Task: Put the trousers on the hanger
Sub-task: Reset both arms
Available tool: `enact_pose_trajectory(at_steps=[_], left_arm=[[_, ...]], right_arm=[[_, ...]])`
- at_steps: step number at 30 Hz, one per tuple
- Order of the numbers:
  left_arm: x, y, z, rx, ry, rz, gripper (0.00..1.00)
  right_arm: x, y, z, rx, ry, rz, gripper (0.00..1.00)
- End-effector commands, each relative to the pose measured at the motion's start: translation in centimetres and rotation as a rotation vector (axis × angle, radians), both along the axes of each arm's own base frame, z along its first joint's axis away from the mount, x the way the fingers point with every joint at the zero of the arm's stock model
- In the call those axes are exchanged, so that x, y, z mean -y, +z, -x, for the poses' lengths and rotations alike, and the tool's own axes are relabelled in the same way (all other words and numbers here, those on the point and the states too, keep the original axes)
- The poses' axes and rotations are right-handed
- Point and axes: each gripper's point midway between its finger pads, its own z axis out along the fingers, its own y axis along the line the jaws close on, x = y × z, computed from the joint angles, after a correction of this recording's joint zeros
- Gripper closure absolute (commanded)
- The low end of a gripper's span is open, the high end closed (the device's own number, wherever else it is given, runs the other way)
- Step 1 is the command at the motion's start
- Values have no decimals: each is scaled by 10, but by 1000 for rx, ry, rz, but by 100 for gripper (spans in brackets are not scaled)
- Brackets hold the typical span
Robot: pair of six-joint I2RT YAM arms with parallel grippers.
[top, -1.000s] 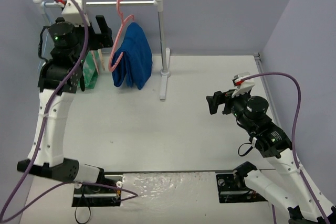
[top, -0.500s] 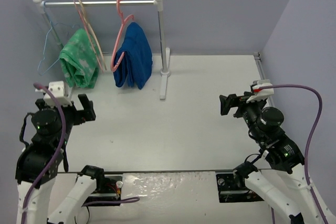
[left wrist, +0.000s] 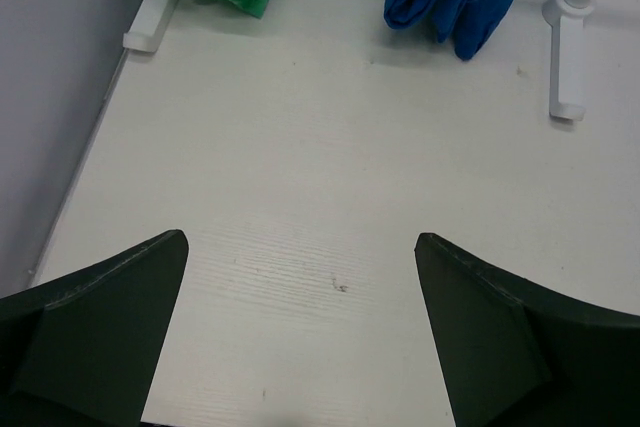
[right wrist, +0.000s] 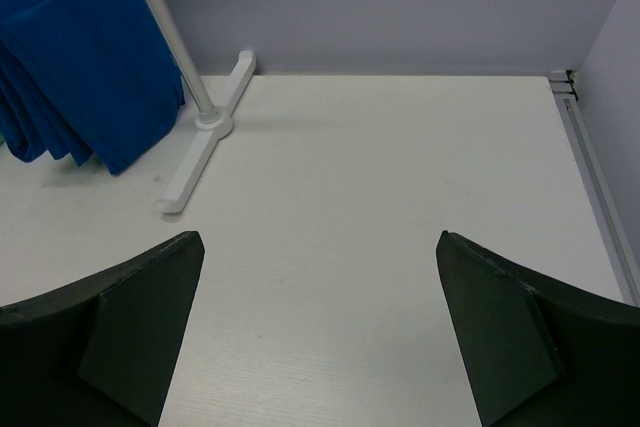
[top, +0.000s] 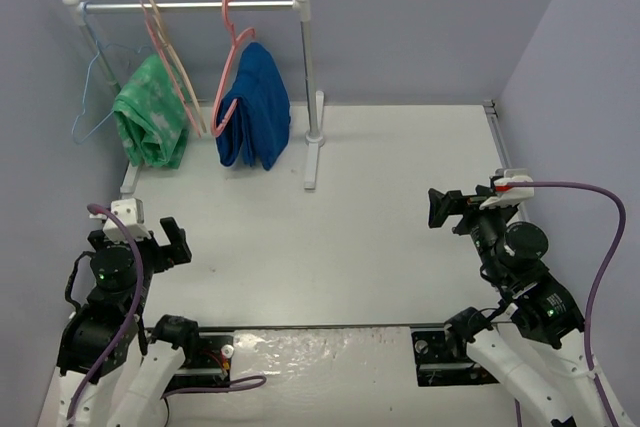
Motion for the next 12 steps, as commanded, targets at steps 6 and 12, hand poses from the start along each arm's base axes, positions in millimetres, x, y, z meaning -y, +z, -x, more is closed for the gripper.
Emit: enact_pose_trajectory(at_steps=[6,12], left_arm=[[6,3,-20,69,23,69,3],[8,0,-24,53,10,62,3]], right_arm=[[2,14,-5,51,-29,-30,0],[2,14,-5,51,-31,-31,0]])
